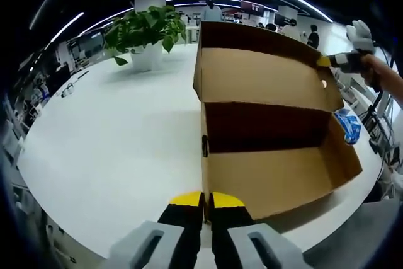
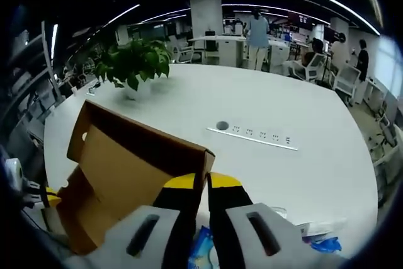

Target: Operate the shoe box by opening the lid, removing the specified soft item, and placing it in the target area until the item is outside and the box remains undamaged.

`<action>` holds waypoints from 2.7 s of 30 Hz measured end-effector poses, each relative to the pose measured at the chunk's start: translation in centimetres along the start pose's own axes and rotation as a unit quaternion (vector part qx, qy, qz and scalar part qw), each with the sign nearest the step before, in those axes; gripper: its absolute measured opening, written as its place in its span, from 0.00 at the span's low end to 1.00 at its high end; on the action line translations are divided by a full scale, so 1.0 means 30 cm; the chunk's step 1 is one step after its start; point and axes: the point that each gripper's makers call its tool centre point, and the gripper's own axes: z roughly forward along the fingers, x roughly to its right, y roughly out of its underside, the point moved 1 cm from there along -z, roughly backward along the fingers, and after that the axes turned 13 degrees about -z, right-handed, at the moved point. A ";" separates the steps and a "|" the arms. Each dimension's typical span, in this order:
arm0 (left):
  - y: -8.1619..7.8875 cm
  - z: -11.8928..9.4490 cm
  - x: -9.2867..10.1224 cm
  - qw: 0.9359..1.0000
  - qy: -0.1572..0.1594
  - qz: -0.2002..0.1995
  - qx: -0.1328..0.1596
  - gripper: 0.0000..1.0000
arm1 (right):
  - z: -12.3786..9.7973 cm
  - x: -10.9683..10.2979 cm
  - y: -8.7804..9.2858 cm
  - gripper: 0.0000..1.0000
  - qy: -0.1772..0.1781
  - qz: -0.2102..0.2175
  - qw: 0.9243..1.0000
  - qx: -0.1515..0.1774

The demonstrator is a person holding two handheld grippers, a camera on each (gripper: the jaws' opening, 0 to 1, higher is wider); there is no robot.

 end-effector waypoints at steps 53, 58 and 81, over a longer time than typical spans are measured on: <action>-0.004 0.003 -0.004 0.999 0.026 -0.017 0.011 0.03 | -0.340 -0.184 0.048 0.03 0.013 -0.034 0.992 0.121; -0.003 0.001 -0.003 0.999 0.031 -0.019 0.014 0.04 | -0.363 -0.206 0.065 0.04 0.014 -0.047 0.990 0.130; -0.011 0.004 0.002 0.998 0.058 -0.001 0.026 0.06 | -0.430 -0.291 0.172 0.05 0.017 -0.075 0.986 0.146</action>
